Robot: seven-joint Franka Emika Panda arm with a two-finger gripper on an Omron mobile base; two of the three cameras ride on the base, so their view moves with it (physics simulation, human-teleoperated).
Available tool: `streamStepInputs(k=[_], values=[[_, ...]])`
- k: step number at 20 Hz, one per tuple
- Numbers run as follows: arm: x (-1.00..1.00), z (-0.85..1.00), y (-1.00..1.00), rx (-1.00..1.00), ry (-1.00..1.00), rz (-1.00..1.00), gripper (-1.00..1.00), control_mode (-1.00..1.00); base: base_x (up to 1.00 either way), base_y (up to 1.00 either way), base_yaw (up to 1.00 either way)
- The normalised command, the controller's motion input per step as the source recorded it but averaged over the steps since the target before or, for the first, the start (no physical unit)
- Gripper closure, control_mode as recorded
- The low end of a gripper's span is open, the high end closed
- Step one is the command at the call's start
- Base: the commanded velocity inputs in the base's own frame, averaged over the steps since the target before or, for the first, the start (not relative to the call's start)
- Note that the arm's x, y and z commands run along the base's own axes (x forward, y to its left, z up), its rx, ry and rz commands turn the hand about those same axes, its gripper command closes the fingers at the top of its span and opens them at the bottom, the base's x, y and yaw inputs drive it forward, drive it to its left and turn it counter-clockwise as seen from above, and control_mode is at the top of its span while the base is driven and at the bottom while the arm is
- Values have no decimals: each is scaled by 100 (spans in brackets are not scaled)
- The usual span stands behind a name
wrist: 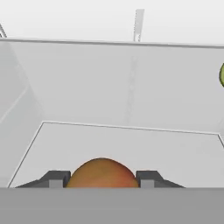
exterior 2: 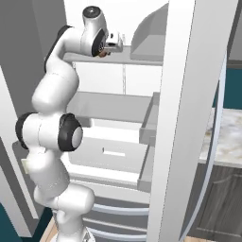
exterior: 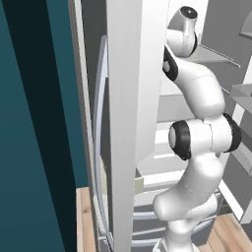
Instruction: Move the apricot and lemon wedge from the top shelf to the second highest shelf to make space. Then, place the pitcher from the counter on the cleared top shelf.
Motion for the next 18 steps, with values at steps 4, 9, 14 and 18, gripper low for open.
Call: streamStepInputs(k=[4, 9, 14, 18], values=[[-96, -10, -16, 0, -24, 0, 100, -100, 0, 0, 0], [-100, 0, -28, 3, -28, 0, 100, -100, 0, 0, 0], [-100, -2, -39, 0, -2, 0, 100, -100, 0, 0, 0], [-96, -25, -25, 0, 3, 0, 100, -100, 0, 0, 0]])
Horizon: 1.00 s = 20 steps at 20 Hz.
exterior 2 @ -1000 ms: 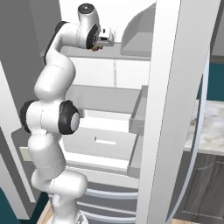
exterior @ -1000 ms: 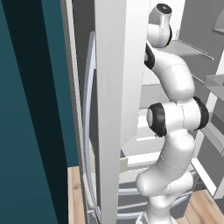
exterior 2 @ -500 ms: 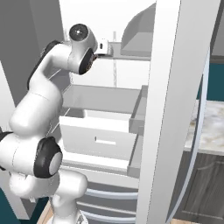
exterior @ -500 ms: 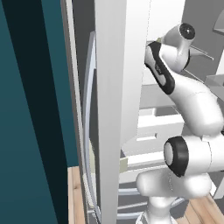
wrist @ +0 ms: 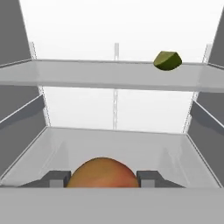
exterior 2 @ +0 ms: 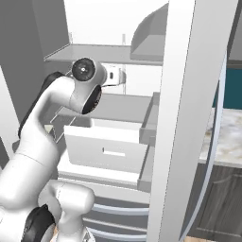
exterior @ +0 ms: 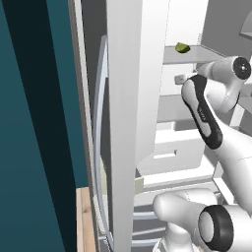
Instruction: Move the apricot and lemon wedge from the top shelf to the second highest shelf to make space. Then, place the pitcher from the counter on the cleared top shelf.
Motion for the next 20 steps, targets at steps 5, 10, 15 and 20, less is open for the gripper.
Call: streamStepInputs(k=[5, 10, 15, 20], values=[[-54, -55, -7, 0, 9, 1, 100, -100, 0, 0, 0], [0, -71, 0, 0, 2, 3, 100, -100, 0, 0, 0], [49, -52, 4, 0, 11, 2, 100, -100, 0, 0, 0], [83, -36, 13, 0, 18, 2, 100, -100, 0, 0, 0]])
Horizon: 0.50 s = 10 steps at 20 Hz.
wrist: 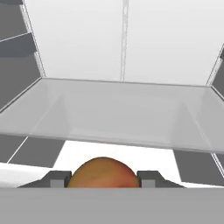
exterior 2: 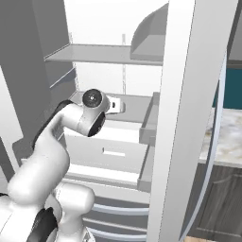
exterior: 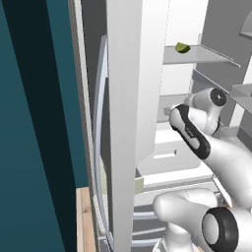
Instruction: Move the apricot and lemon wedge from the top shelf to the second highest shelf to make space. Then, place the pitcher from the counter on the cleared top shelf.
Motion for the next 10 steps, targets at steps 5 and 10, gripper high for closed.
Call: streamStepInputs(k=[5, 10], values=[[75, -35, 15, 0, 5, 4, 100, -100, 0, 0, 0], [50, -45, 8, 0, -15, 5, 100, -100, 0, 0, 0]])
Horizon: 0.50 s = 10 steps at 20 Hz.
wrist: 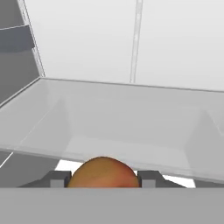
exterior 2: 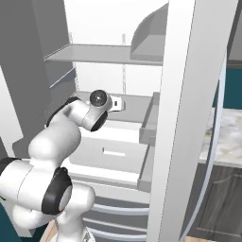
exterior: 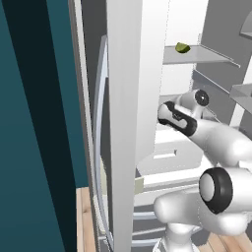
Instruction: Move the apricot and lemon wedge from the top shelf to the second highest shelf to make space. Then, place the pitcher from the counter on the cleared top shelf.
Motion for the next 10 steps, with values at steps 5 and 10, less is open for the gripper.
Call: streamStepInputs(k=[5, 10], values=[[69, -22, 2, 0, 2, 1, 100, -100, 0, 0, 0], [84, -1, 0, 0, 23, 0, 100, -100, 0, 0, 0]])
